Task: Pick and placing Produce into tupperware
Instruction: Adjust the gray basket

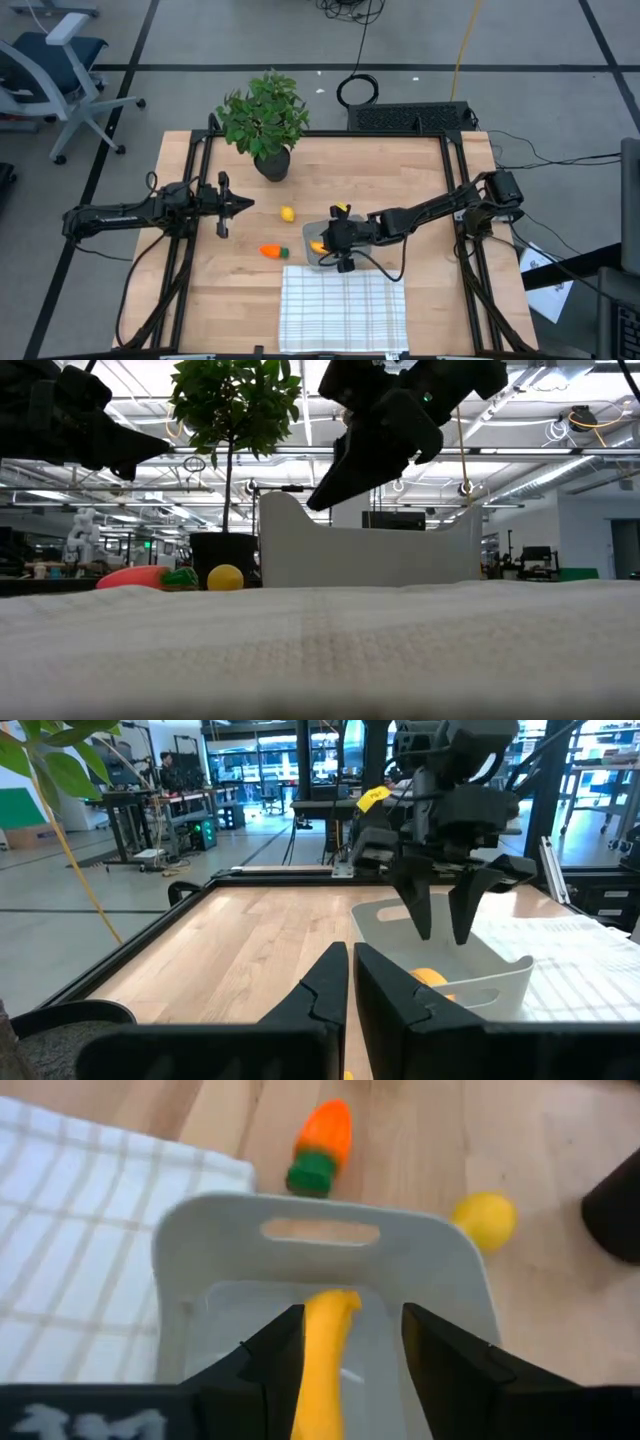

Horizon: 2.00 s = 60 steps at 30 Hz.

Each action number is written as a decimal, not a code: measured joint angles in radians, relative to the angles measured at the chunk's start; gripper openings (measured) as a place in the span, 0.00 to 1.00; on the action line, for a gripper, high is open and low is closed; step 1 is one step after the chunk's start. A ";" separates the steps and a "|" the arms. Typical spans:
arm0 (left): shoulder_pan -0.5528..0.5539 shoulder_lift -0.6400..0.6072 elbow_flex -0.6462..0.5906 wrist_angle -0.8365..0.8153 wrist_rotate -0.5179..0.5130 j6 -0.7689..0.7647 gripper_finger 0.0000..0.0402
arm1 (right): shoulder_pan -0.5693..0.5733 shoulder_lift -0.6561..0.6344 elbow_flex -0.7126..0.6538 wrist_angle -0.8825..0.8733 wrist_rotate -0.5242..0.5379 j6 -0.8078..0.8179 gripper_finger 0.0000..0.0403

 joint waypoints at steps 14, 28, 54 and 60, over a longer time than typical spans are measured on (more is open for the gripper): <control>0.000 0.000 0.000 -0.027 0.000 0.000 0.06 | 0.021 -0.114 0.001 -0.082 0.081 -0.083 0.15; 0.000 0.000 0.000 -0.022 0.000 0.000 0.06 | 0.173 -0.040 0.001 -0.018 -0.133 -0.058 0.00; 0.000 0.000 0.000 -0.021 -0.001 0.003 0.06 | 0.125 0.077 0.000 0.182 -0.204 0.021 0.00; 0.000 0.000 0.000 -0.022 -0.001 0.003 0.06 | 0.114 0.077 0.000 0.182 -0.205 0.033 0.00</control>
